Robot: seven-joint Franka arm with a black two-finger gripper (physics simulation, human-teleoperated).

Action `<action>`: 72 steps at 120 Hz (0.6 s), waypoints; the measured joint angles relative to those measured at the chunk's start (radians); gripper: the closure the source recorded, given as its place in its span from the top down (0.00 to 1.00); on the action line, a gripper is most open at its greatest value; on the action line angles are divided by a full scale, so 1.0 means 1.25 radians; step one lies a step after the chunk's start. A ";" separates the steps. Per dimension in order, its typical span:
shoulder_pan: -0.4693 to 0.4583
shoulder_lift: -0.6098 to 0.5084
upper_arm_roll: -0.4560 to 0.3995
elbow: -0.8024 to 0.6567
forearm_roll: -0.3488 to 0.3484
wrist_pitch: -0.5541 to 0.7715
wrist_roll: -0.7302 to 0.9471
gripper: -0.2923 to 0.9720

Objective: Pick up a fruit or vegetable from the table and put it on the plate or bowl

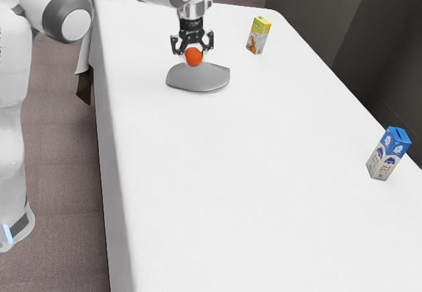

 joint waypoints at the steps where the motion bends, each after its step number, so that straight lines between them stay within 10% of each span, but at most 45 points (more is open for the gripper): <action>1: 0.000 0.001 0.000 0.003 0.000 -0.001 0.001 0.46; 27: -0.008 0.014 -0.004 0.040 0.000 -0.024 0.029 0.46; 72: -0.063 -0.049 -0.036 0.040 -0.033 -0.025 0.039 0.75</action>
